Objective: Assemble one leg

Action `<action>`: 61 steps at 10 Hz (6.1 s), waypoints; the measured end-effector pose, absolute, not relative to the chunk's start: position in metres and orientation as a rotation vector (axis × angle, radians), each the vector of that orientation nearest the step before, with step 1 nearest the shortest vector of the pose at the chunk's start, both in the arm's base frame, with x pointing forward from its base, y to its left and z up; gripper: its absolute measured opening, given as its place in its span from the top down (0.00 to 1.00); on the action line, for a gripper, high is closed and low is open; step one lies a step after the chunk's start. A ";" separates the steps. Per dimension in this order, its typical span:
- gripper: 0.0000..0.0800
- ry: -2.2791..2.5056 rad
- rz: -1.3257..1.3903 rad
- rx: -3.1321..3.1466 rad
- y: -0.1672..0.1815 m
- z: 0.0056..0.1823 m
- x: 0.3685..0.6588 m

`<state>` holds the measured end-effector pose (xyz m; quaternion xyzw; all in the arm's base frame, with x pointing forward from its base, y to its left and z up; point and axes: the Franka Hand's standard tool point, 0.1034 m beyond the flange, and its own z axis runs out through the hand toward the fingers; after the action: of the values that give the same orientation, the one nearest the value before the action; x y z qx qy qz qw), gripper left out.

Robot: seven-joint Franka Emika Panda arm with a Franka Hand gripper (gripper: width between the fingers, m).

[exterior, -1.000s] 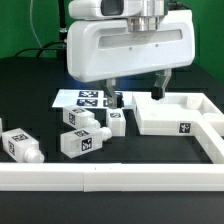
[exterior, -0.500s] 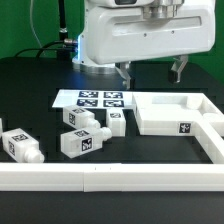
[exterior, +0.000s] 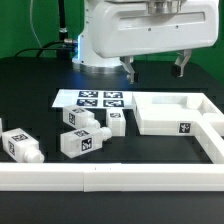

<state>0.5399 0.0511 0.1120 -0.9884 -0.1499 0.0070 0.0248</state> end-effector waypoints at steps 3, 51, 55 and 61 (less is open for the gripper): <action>0.19 -0.302 0.101 -3.077 0.060 0.097 0.514; 0.93 0.078 0.209 -3.063 -0.016 0.021 0.478; 0.93 0.080 0.207 -3.064 -0.017 0.020 0.476; 0.93 -0.015 0.096 -3.069 -0.028 0.026 0.531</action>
Offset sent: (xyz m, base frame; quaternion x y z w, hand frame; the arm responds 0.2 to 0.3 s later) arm -0.0975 0.0122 -0.0366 -0.0372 -0.0722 0.1539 0.9847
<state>0.5312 -0.0281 0.0263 -0.9989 -0.0049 0.0313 0.0356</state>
